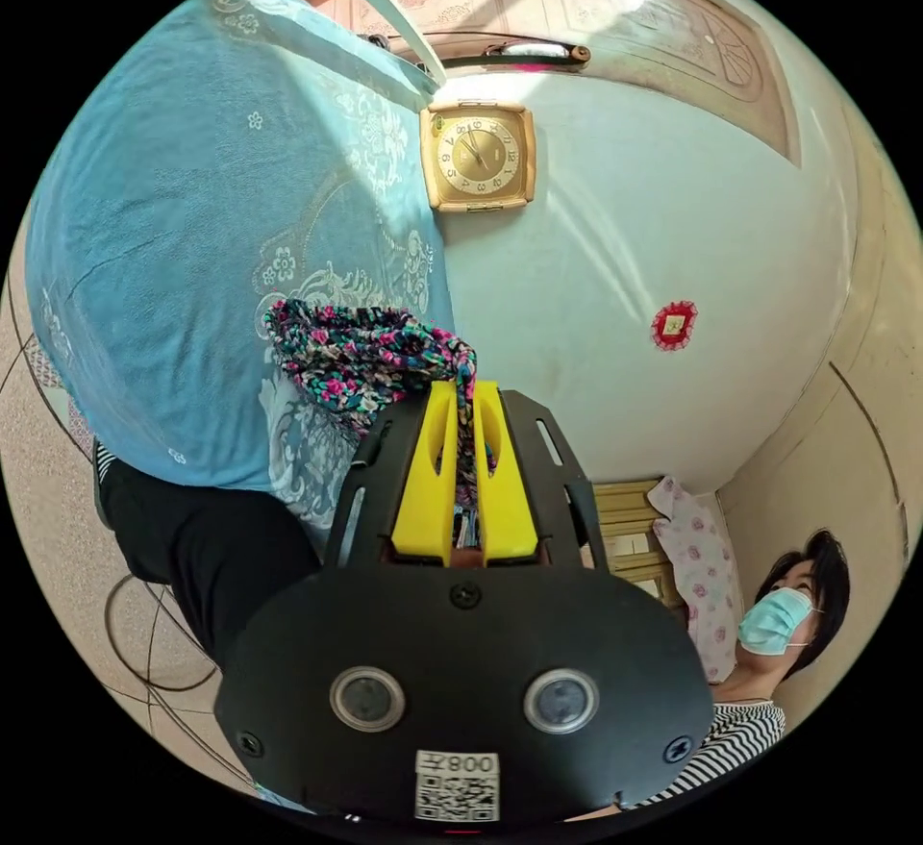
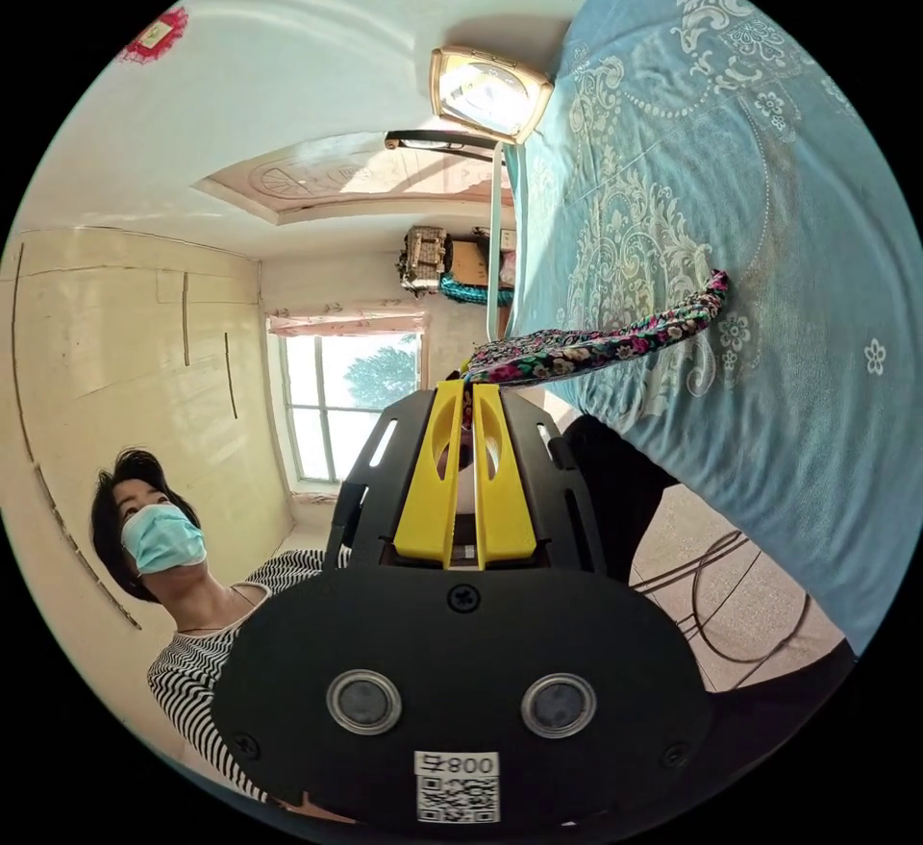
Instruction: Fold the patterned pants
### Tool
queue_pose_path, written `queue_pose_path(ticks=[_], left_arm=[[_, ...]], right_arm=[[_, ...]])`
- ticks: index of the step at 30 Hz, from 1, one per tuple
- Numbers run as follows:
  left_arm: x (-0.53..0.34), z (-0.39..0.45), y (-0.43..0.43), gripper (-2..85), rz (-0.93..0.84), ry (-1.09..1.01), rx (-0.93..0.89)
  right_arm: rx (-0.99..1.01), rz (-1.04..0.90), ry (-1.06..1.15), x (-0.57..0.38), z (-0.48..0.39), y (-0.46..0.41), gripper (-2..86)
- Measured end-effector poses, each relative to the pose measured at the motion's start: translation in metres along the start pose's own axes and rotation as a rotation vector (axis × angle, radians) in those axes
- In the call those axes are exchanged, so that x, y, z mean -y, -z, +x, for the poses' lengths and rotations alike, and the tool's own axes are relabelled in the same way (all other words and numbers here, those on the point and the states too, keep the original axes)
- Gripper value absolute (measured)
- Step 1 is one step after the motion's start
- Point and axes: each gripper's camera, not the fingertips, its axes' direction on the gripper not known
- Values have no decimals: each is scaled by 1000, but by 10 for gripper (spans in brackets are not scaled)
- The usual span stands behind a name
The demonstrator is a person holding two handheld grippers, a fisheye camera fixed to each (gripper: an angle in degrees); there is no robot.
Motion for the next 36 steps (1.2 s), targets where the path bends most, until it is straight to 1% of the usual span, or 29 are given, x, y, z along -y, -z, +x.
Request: queue_pose_path(ticks=[4, 9, 15, 17, 18, 20, 21, 23, 24, 26, 27, 29, 30, 32, 33, 35, 36], left_arm=[[-30, 31, -65, 29, -77, -39, -37], [-63, 61, -160, 28, -207, -64, -26], [-102, 99, -313, 28, -393, -95, -5], [-119, 119, -387, 28, -478, -121, -4], [-123, 125, -407, 28, -500, -129, -6], [-143, 149, -491, 28, -583, -157, -28], [-149, 156, -513, 27, -605, -166, -37], [-175, 185, -601, 27, -684, -208, -75], [-182, 193, -624, 27, -704, -217, -87], [-215, 225, -713, 26, -777, -248, -154], [-224, 233, -735, 26, -793, -256, -173], [-265, 267, -820, 26, -861, -302, -247], [-275, 275, -839, 26, -880, -316, -263], [-319, 301, -913, 27, -956, -369, -311], [-330, 306, -931, 28, -976, -381, -318], [-373, 315, -994, 29, -1045, -402, -339], [-384, 315, -1008, 30, -1062, -404, -342]], right_arm=[[33, 66, 40, -54, -12, 52, 13], [64, 182, 63, -116, -16, 119, 13], [77, 362, 71, -187, -13, 216, 13], [71, 440, 80, -211, -17, 261, 13], [64, 460, 85, -216, -19, 273, 13], [23, 536, 114, -237, -34, 325, 14], [10, 555, 124, -242, -39, 338, 14], [-57, 635, 171, -263, -63, 396, 14], [-75, 659, 182, -269, -70, 411, 14], [-144, 748, 241, -294, -101, 470, 14], [-164, 773, 254, -301, -109, 484, 15], [-248, 869, 311, -332, -141, 535, 15], [-263, 895, 323, -341, -148, 547, 15], [-308, 985, 368, -379, -167, 588, 15], [-319, 1007, 372, -388, -170, 597, 15], [-345, 1085, 371, -427, -170, 627, 14], [-348, 1103, 366, -436, -167, 633, 14]])
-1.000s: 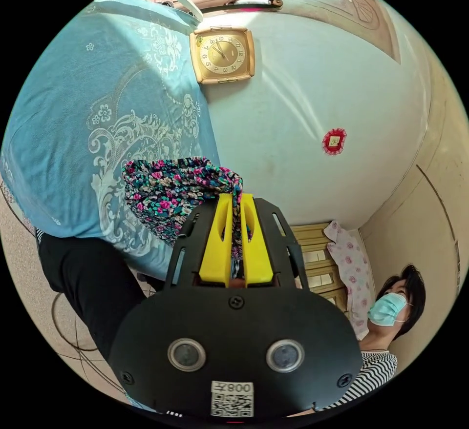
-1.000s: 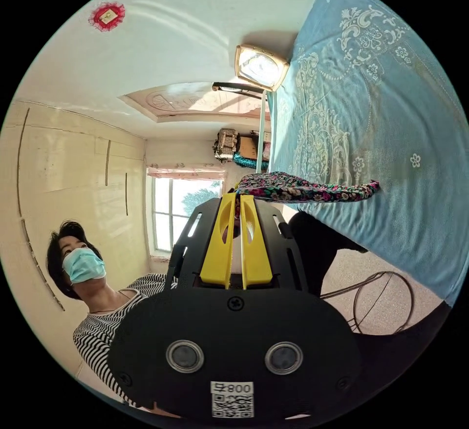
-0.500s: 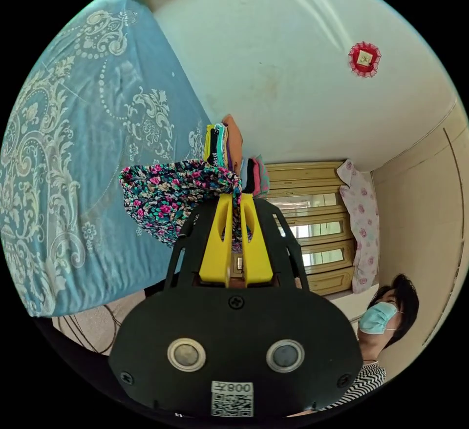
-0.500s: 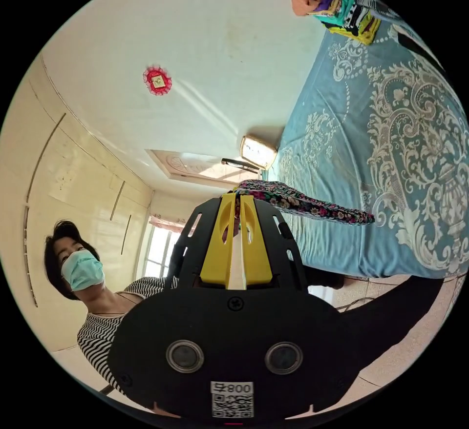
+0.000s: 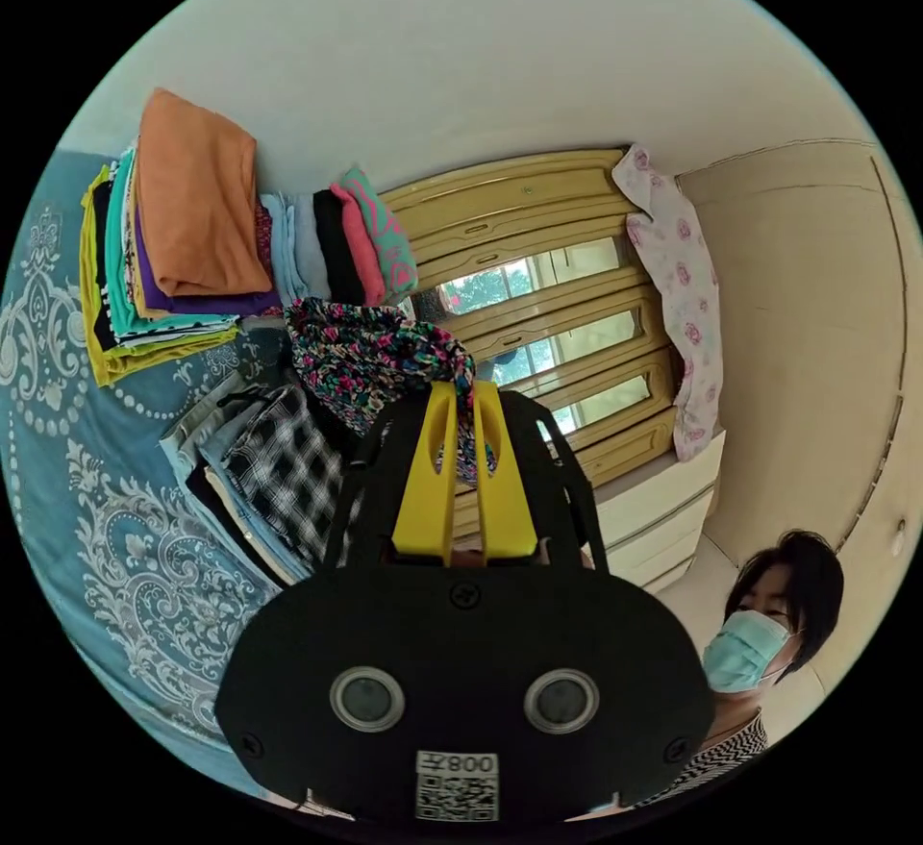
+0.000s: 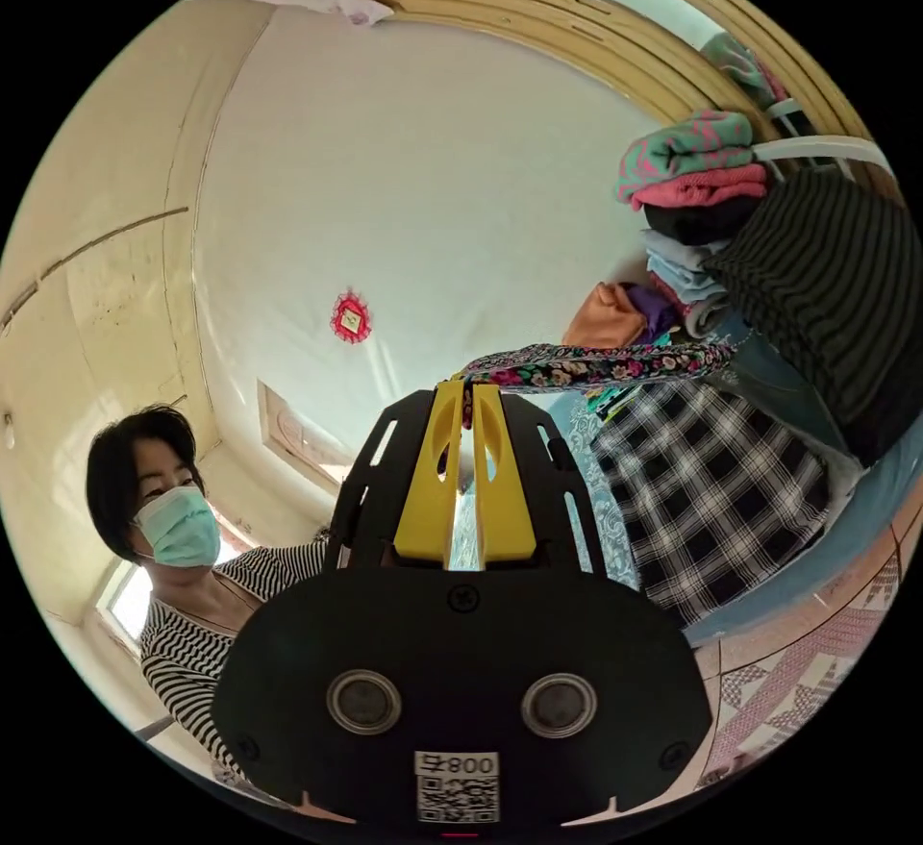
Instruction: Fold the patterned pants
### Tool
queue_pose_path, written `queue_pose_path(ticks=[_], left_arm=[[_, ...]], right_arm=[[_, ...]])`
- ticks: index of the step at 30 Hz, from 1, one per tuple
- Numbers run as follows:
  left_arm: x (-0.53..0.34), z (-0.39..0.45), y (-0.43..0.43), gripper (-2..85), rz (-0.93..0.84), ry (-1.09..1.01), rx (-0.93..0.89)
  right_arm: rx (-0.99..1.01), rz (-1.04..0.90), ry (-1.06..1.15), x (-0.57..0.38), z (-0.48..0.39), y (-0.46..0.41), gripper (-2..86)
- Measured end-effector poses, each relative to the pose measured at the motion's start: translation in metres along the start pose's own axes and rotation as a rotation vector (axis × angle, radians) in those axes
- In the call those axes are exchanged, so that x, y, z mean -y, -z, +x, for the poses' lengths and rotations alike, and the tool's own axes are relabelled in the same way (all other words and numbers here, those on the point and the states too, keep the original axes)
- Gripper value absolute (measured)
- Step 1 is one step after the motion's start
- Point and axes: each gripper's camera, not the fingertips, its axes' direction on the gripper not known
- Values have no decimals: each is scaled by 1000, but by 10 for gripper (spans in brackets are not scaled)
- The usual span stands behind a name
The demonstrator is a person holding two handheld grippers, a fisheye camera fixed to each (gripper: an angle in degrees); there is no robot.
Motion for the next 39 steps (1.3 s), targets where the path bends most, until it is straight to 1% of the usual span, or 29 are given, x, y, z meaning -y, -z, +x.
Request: queue_pose_path(ticks=[2, 3, 5, 6, 8, 11, 15, 18, 21, 24, 25, 28, 30, 31, 32, 33, 34, 35, 36, 38, 39], left_arm=[[22, -27, -60, 30, -81, 11, 41], [27, -35, -74, 30, -105, 12, 70], [38, -77, -123, 30, -206, 84, 182], [40, -89, -134, 30, -233, 106, 203], [43, -128, -164, 30, -278, 192, 257], [51, -155, -186, 30, -259, 227, 238], [69, -172, -212, 32, -281, 215, 279], [84, -184, -235, 35, -293, 214, 285], [98, -193, -260, 40, -295, 202, 290], [111, -198, -285, 46, -294, 182, 293], [115, -199, -293, 50, -292, 173, 289], [124, -200, -307, 59, -254, 141, 293], [129, -199, -313, 58, -240, 106, 330], [131, -196, -317, 55, -212, 74, 374], [132, -190, -321, 45, -175, 29, 398], [132, -188, -325, 40, -165, 8, 399], [133, -183, -333, 33, -161, -28, 395], [134, -178, -344, 26, -171, -68, 401], [134, -176, -350, 23, -180, -88, 406], [133, -170, -377, 14, -233, -164, 426], [133, -170, -384, 12, -252, -184, 440]], right_arm=[[-47, 49, -54, -9, 24, 34, 14], [-62, 52, -75, -13, 32, 41, 14], [-137, 44, -184, -37, 69, 59, 14], [-151, 43, -221, -45, 80, 61, 14], [-158, 13, -372, -79, 120, 66, 14], [-112, -8, -465, -110, 147, 65, 13], [-85, -18, -499, -118, 157, 64, 12], [-120, -54, -504, -117, 158, 64, 10], [-98, -22, -521, -115, 158, 73, 7], [-132, 9, -537, -115, 152, 85, 3], [-173, 40, -540, -115, 146, 93, 2], [-290, 91, -478, -100, 120, 107, 1], [-373, 83, -375, -75, 97, 103, 1], [-433, 46, -287, -52, 81, 92, 0], [-487, -4, -193, -27, 65, 75, 0], [-508, -30, -145, -15, 58, 64, 0], [-550, -87, -42, 9, 43, 39, 0], [-604, -146, 53, 31, 31, 11, 0], [-634, -172, 95, 41, 26, -4, 0], [-752, -234, 243, 74, 10, -62, 0], [-774, -255, 268, 81, 9, -77, 0]])
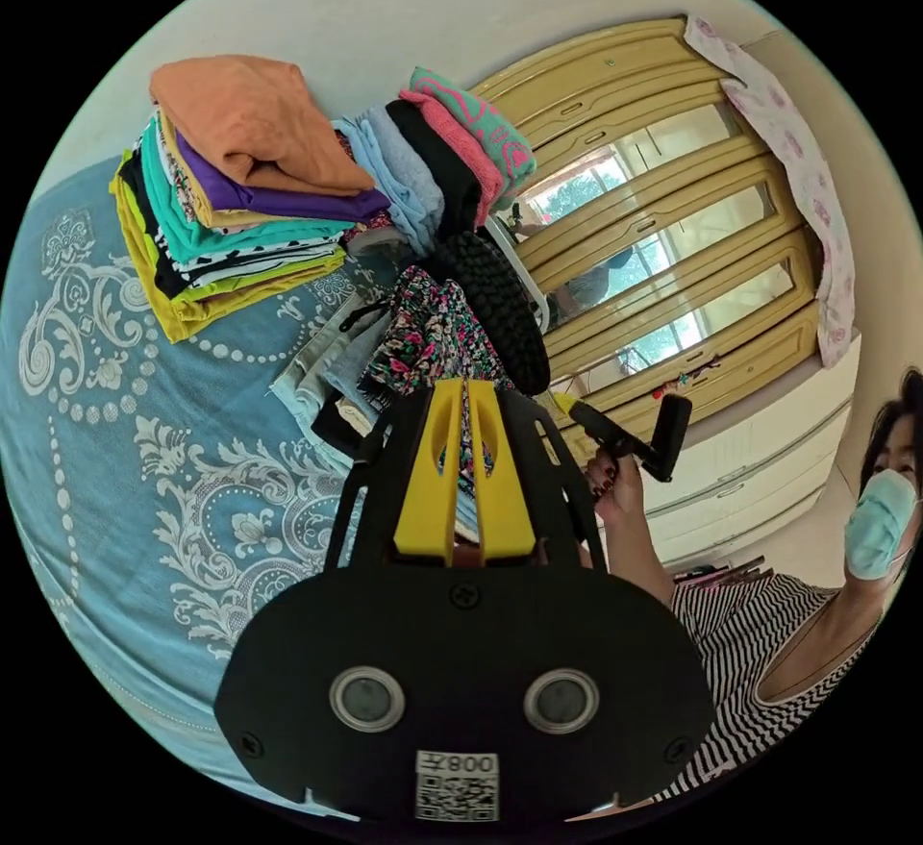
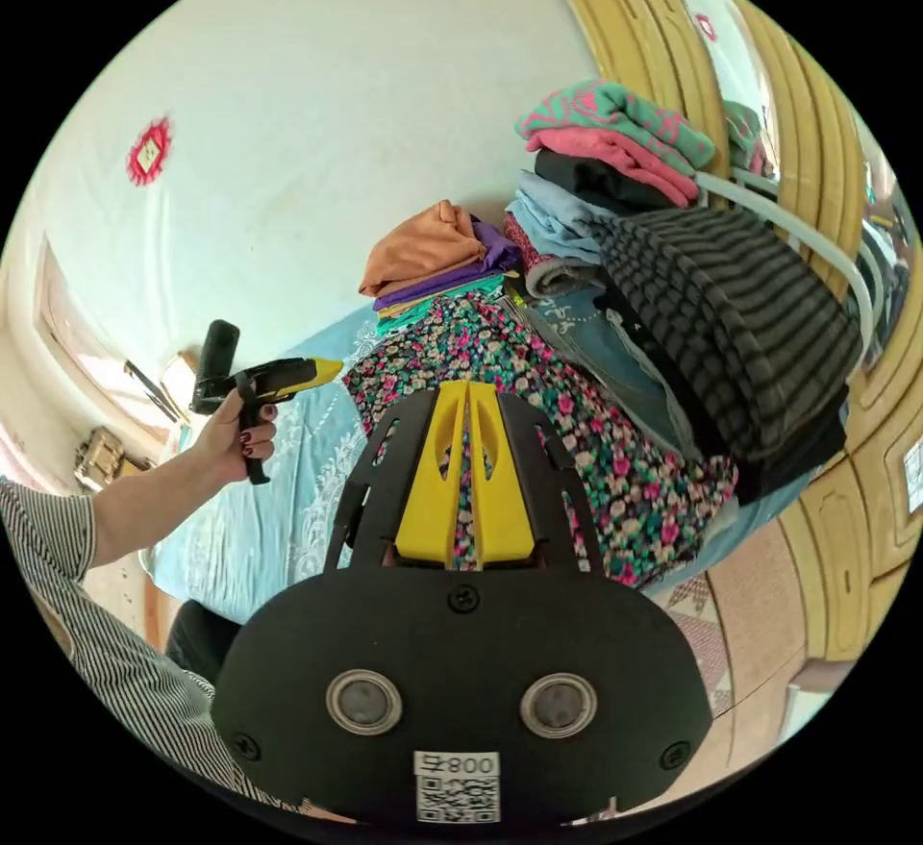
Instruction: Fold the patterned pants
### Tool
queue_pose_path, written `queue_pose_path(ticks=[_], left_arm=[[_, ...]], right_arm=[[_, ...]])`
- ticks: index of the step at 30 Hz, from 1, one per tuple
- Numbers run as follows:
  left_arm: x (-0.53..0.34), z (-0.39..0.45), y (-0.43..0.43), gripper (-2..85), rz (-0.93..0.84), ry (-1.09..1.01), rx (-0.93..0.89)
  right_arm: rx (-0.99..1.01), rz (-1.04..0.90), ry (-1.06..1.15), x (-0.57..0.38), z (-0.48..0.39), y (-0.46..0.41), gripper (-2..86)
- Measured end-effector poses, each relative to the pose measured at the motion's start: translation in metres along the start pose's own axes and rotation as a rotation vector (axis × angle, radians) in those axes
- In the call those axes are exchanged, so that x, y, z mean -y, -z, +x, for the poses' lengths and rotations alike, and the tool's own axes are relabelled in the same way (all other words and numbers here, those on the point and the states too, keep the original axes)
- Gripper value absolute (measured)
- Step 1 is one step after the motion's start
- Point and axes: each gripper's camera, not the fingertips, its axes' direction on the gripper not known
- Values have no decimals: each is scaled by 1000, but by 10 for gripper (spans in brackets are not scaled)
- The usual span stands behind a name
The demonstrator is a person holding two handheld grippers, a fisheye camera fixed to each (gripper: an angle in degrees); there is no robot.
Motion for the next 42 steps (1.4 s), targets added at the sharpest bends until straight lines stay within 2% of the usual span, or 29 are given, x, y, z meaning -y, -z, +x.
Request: queue_pose_path(ticks=[3, 8, 18, 24, 29, 32, 34, 37, 39, 42], left_arm=[[11, 9, -34, 6, -83, -50, 115], [29, 12, -82, 2, -128, -89, 207], [56, 21, -133, 1, -150, -160, 278], [50, 29, -144, 1, -152, -126, 233], [32, 55, -138, 2, -87, -182, 252], [19, 72, -139, 2, -57, -254, 290], [14, 78, -149, 1, -85, -287, 360], [9, 81, -174, 1, -199, -331, 496], [4, 84, -182, 1, -208, -359, 528], [-1, 91, -189, 1, -225, -378, 557]], right_arm=[[-71, -83, 94, 47, -29, -41, 0], [-196, -220, 54, 89, -25, -98, 0], [-237, -234, -52, 122, -16, -111, 0], [-169, -170, -62, 124, -25, -85, 0], [-113, 16, -36, 99, -32, -11, 0], [-199, 70, -23, 66, -32, 29, 0], [-296, 66, -55, 44, -25, 42, 0], [-388, -47, -147, 17, -2, 37, 1], [-365, -125, -179, 7, 13, 24, 0], [-287, -83, -258, 1, 23, 25, 0]])
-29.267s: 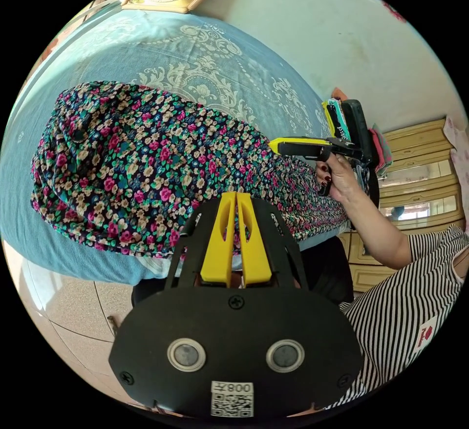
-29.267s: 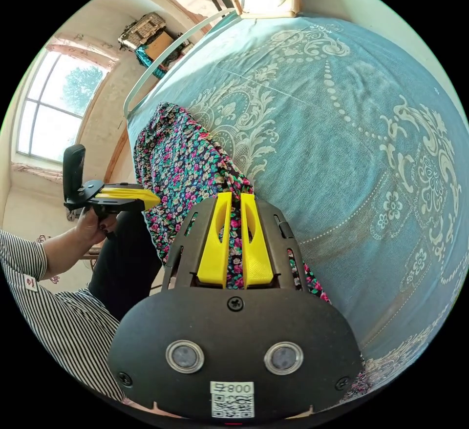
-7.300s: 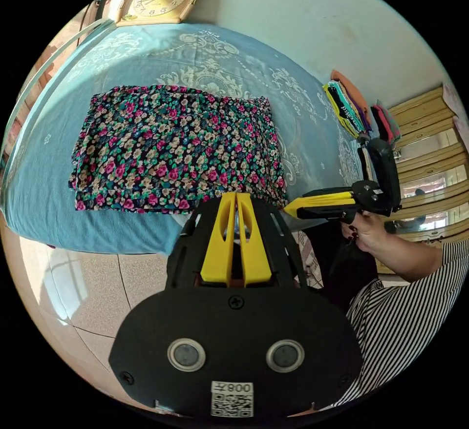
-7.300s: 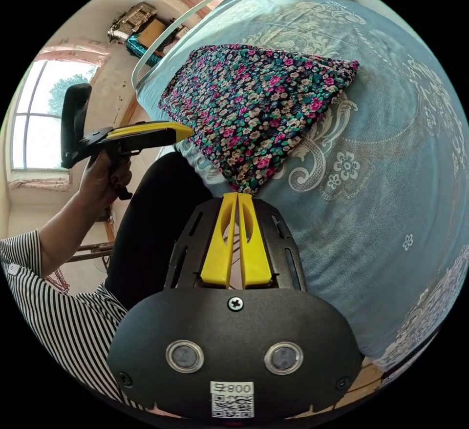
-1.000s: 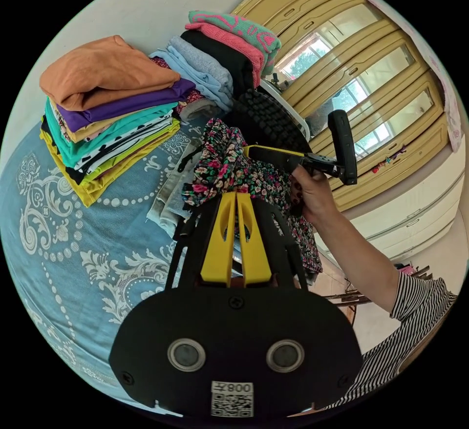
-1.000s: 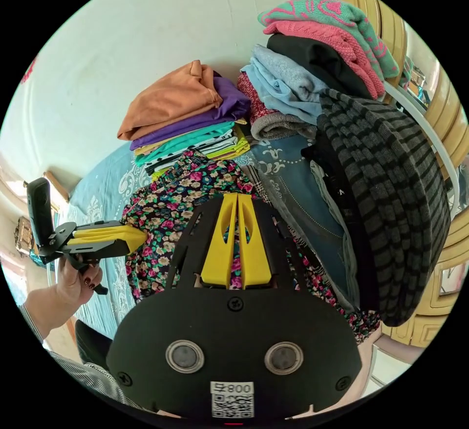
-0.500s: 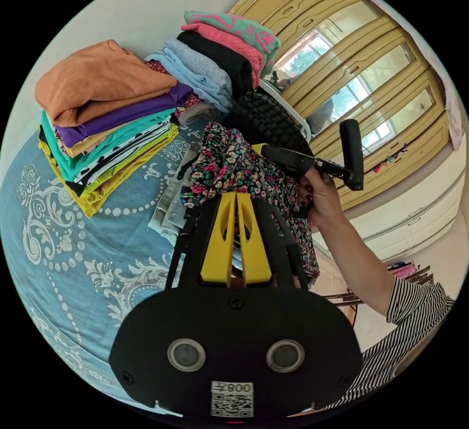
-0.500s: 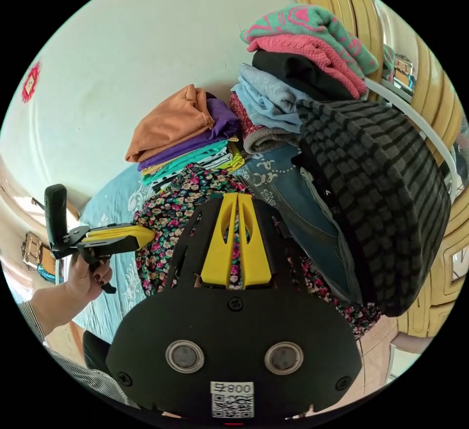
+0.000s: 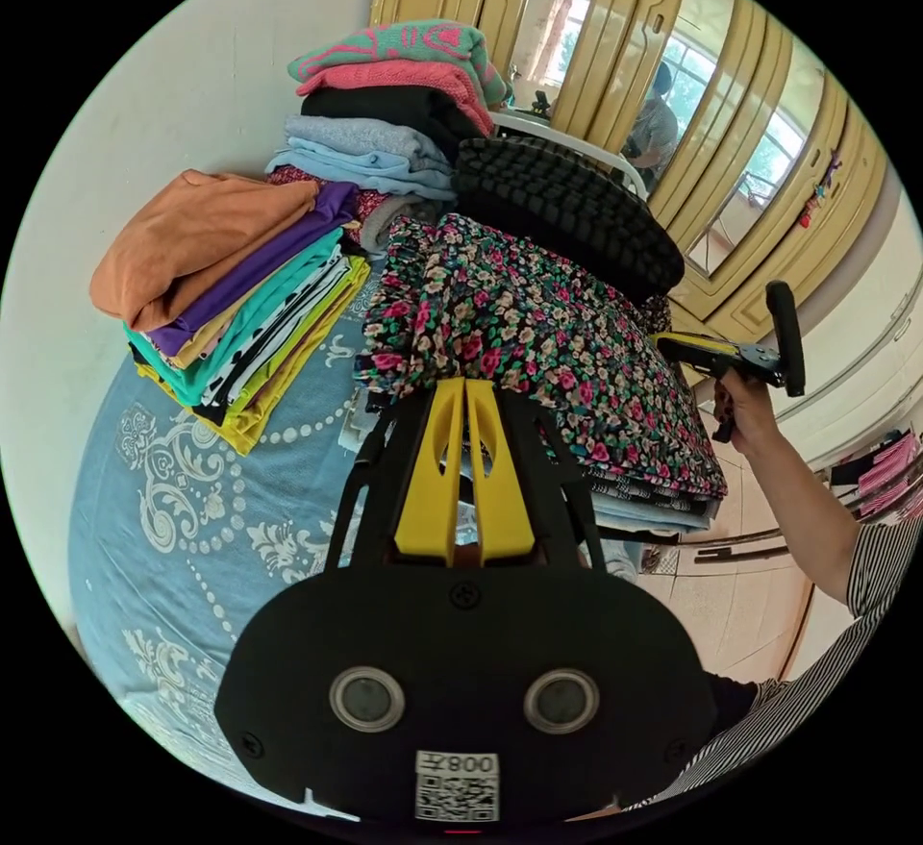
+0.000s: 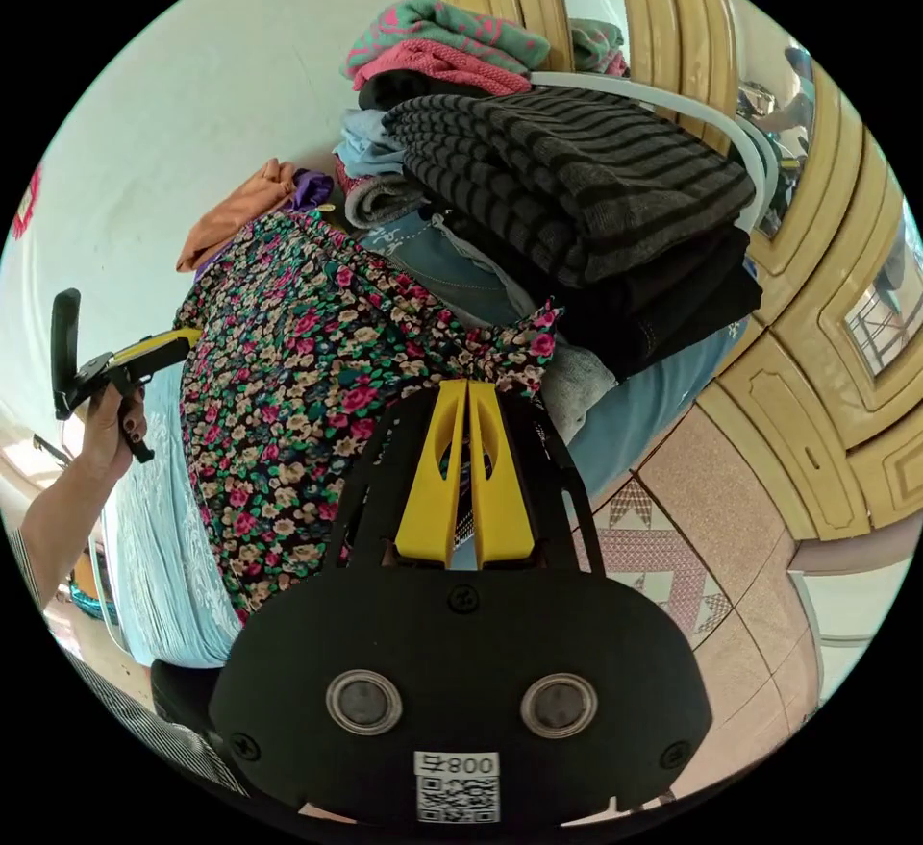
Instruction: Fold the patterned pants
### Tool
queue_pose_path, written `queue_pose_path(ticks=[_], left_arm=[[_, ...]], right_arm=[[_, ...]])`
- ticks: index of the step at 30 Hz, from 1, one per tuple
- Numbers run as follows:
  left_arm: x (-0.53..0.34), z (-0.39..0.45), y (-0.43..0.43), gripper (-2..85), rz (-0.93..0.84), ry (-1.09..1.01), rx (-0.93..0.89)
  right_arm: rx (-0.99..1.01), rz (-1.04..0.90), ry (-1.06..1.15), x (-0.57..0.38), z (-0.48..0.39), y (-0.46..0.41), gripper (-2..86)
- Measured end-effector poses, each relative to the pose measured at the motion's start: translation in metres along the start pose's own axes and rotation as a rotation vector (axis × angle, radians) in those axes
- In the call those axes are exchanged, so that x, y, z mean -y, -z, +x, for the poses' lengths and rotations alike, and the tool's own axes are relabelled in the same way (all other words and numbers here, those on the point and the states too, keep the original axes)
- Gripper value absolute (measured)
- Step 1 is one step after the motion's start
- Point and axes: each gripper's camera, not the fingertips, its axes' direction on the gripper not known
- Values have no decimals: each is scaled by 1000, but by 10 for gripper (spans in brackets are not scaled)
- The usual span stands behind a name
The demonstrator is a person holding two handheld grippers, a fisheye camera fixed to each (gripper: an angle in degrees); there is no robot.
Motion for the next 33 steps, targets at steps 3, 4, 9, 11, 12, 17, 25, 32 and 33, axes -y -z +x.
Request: queue_pose_path(ticks=[3, 4, 9, 11, 12, 17, 25, 32, 33], left_arm=[[-2, 7, 3, 1, -24, 16, -5], [-3, 9, 7, 1, -22, 19, -6], [-14, 24, 26, 1, 77, 1, 92], [-17, 30, 19, 1, 19, -16, 144], [-18, 32, 16, 1, 0, -22, 150], [-33, 39, 16, 1, 20, -39, 175], [-60, 40, 27, 1, 45, -33, 184], [-98, 29, 81, 1, 230, 20, 13], [-102, 28, 86, 1, 243, 18, 9]], right_arm=[[31, 41, -71, 2, 1, 16, 0], [36, 79, -72, 2, -3, 27, 0], [93, 234, 82, 20, -49, 66, 0], [103, 222, 171, 43, -80, 64, 0], [99, 210, 186, 49, -87, 60, 0], [71, -21, 309, 93, -143, 3, 1], [-40, -71, 359, 97, -165, -15, 2], [71, 15, 319, 99, -144, 31, 10], [64, 44, 317, 99, -141, 38, 11]])
